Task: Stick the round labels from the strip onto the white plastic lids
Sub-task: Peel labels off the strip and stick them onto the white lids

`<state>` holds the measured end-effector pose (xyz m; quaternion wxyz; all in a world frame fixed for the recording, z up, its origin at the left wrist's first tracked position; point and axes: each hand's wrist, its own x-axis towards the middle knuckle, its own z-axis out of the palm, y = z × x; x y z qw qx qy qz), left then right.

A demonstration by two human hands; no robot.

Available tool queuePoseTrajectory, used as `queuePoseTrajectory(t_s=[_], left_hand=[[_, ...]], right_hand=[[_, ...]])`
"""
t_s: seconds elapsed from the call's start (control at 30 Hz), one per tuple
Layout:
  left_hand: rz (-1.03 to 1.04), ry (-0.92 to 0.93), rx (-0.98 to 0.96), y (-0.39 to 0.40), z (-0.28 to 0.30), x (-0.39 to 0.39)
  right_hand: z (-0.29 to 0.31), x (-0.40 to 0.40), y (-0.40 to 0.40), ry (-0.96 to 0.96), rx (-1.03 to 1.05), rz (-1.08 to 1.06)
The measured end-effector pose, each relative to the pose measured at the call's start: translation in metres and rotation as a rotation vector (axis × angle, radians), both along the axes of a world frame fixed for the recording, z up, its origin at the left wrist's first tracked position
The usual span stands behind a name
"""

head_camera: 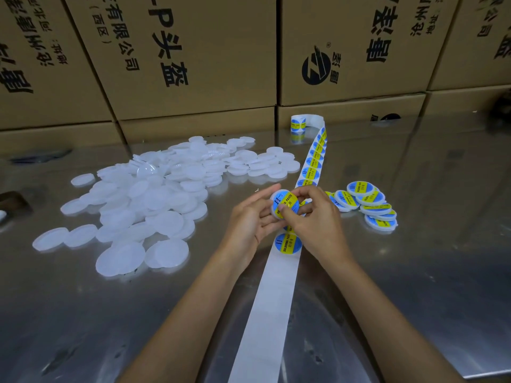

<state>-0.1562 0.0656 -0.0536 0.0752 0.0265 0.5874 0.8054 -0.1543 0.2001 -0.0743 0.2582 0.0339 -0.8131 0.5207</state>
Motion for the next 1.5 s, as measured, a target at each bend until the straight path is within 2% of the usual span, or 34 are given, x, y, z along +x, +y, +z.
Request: queuePoseTrajectory(t_s=[0.1, 0.47, 0.63, 0.87, 1.03, 1.17, 1.33, 1.5], left_hand=[[0.019, 0.007, 0.032, -0.002, 0.001, 0.001], [-0.101, -0.024, 0.221, 0.001, 0.005, 0.005], [-0.127, -0.020, 0.145, -0.002, 0.005, 0.004], [-0.045, 0.131, -0.159, -0.004, 0.001, 0.005], [-0.068, 0.155, -0.143, -0.010, 0.004, 0.003], [0.054, 0.165, -0.113, -0.012, 0.006, 0.002], [0.023, 0.116, -0.116, -0.015, 0.008, 0.001], [0.090, 0.120, -0.126, -0.018, 0.006, 0.001]], right_hand=[[-0.001, -0.002, 0.006, -0.068, -0.058, 0.016], [-0.004, 0.000, 0.011, -0.078, 0.180, -0.046], [-0.002, -0.001, 0.011, -0.048, 0.190, -0.059], [-0.001, -0.001, 0.013, -0.008, 0.130, 0.001], [-0.001, 0.000, 0.011, -0.079, 0.021, 0.115], [-0.002, 0.003, 0.008, -0.126, 0.157, 0.163], [-0.002, 0.002, 0.009, -0.115, 0.186, 0.185], [-0.002, 0.004, 0.009, -0.075, 0.259, 0.190]])
